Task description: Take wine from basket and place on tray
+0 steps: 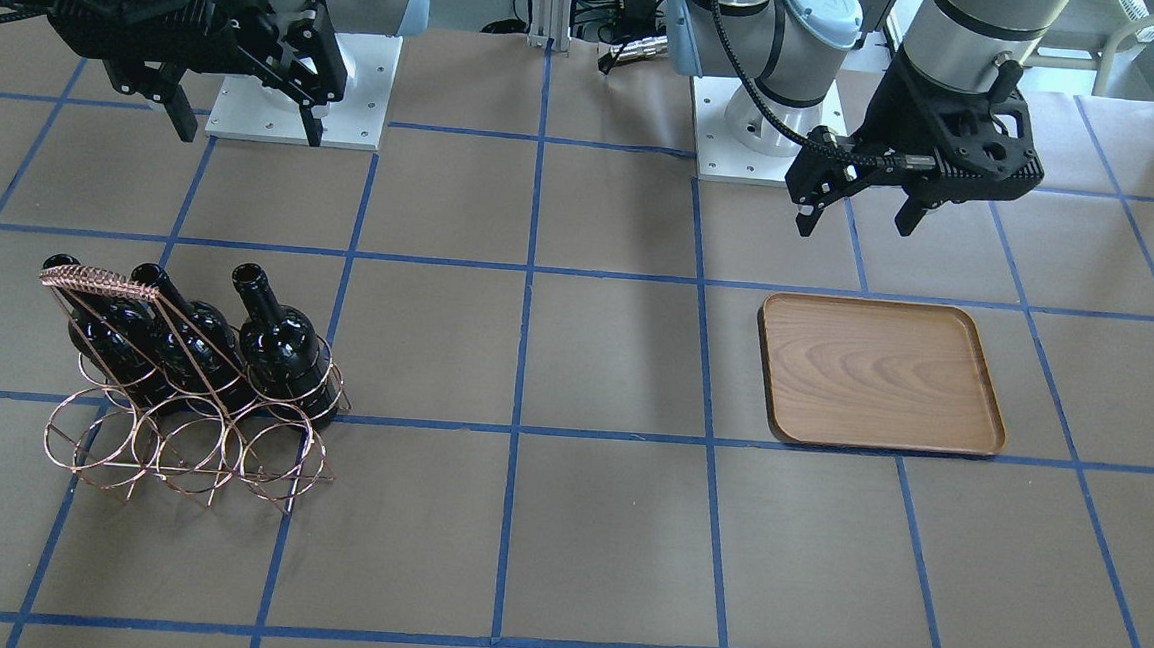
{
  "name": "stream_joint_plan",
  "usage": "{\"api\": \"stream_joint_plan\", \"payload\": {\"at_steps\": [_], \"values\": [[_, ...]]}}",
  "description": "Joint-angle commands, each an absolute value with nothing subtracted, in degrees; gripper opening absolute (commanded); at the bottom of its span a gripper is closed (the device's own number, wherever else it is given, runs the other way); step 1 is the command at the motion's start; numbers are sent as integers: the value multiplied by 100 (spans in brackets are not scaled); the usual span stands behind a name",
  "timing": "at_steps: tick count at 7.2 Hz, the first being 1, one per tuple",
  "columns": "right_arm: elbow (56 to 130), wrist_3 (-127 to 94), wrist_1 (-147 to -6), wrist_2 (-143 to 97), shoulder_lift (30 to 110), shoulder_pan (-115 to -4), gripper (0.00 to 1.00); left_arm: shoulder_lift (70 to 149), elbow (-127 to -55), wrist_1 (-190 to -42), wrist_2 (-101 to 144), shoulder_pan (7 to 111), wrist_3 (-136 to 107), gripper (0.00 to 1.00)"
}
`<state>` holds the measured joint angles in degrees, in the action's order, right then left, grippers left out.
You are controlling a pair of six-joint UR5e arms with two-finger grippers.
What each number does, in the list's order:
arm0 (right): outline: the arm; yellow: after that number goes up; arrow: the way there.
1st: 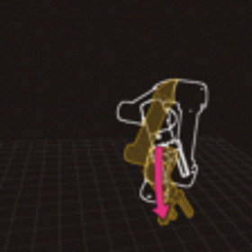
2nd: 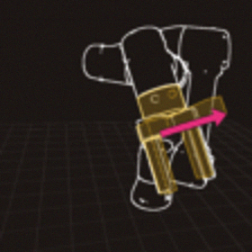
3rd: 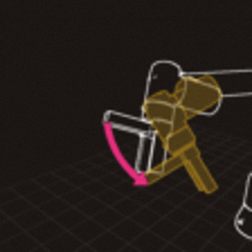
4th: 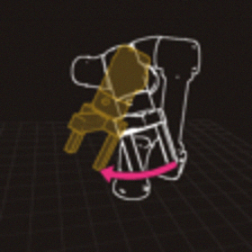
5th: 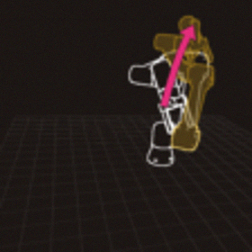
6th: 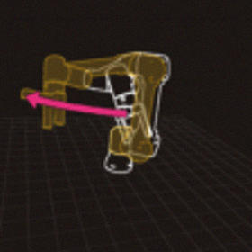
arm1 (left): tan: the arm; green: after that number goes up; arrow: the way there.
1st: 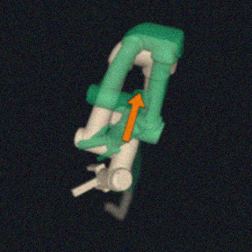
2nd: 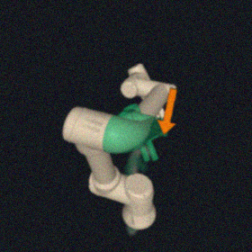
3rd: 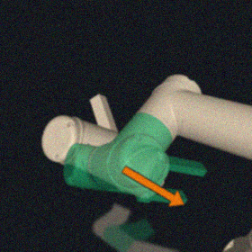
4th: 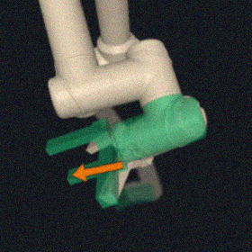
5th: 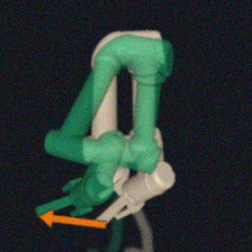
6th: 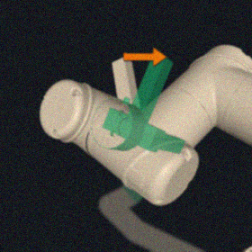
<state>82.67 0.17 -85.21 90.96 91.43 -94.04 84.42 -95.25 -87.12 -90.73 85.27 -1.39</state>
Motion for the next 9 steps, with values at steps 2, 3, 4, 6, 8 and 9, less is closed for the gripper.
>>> {"api": "stream_joint_plan", "payload": {"at_steps": [2, 3, 4, 6, 8, 9], "values": [[8332, 18, -8464, 9070, 9167, -9396, 100, 8437, -9527, -8719, -9088, 8525, -141, 100], [8341, 18, -8464, 9062, 9176, -9396, 100, 8437, -9527, -8719, -9079, 8517, -141, 100], [8341, 18, -8464, 9062, 9176, -9396, 100, 8437, -9519, -8719, -9079, 8517, -141, 100], [8350, 18, -8516, 9062, 9176, -9396, 100, 8437, -9519, -8719, -9088, 8499, -141, 100], [8437, 61, -8525, 9149, 9184, -9369, 100, 8429, -9527, -8719, -9088, 8508, -141, 100], [8437, 27, -8534, 9158, 9211, -9378, 100, 8429, -9519, -8710, -9088, 8499, -141, 100]]}}
